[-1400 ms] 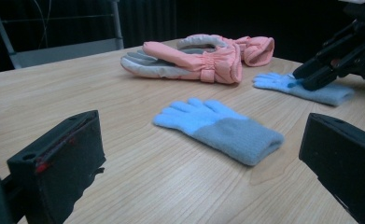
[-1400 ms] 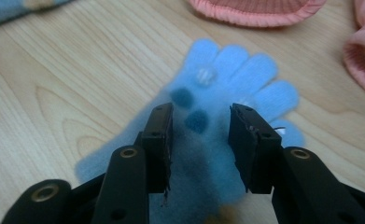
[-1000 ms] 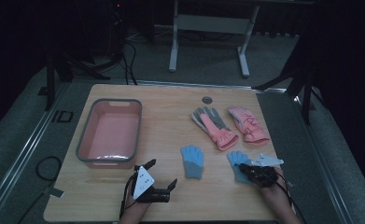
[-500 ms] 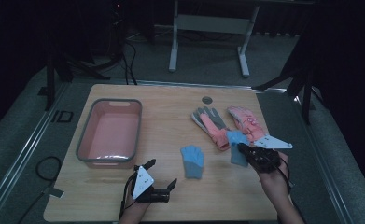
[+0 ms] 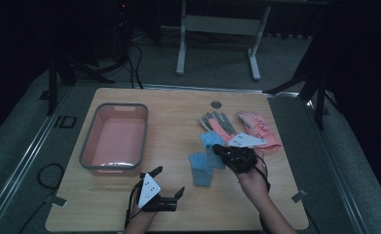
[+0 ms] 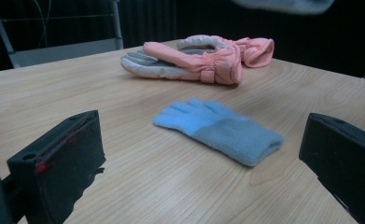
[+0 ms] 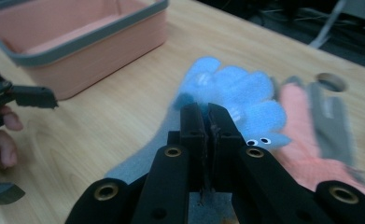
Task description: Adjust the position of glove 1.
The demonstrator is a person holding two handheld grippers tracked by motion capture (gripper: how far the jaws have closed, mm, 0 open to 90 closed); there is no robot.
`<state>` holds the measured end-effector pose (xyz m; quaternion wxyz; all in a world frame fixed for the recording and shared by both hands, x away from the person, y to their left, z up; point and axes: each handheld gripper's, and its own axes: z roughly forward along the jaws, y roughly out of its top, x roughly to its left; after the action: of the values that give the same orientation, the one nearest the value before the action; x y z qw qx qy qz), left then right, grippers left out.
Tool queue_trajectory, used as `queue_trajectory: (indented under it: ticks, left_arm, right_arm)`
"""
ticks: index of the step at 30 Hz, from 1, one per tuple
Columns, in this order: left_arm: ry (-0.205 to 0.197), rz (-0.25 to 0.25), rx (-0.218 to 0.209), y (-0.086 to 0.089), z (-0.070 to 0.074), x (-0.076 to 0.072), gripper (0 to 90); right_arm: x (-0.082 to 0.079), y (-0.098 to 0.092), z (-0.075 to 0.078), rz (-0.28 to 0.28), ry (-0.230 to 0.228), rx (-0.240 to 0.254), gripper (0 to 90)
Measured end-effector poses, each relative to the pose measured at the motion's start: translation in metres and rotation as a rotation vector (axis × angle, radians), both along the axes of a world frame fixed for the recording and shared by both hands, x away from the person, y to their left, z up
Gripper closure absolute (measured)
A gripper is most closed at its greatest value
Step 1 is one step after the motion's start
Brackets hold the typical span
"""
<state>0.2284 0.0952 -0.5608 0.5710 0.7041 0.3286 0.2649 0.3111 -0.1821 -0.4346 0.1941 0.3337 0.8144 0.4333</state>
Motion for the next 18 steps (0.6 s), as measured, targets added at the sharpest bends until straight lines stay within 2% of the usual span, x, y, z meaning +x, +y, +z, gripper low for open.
queue_trajectory:
  ticks: [8, 14, 18]
  left_arm:
    - [0.002, -0.004, 0.000, 0.000, 0.000, 0.000, 0.1]
    - [0.004, -0.005, 0.001, 0.000, 0.000, 0.000, 0.1]
    - [0.005, -0.006, 0.001, 0.000, 0.000, 0.000, 0.1]
  right_arm:
    - [0.006, 0.025, -0.035, 0.039, 0.076, -0.037, 86.2]
    - [0.010, 0.031, -0.060, 0.044, 0.122, -0.070, 86.1]
    - [0.013, 0.033, -0.071, 0.034, 0.146, -0.084, 86.0]
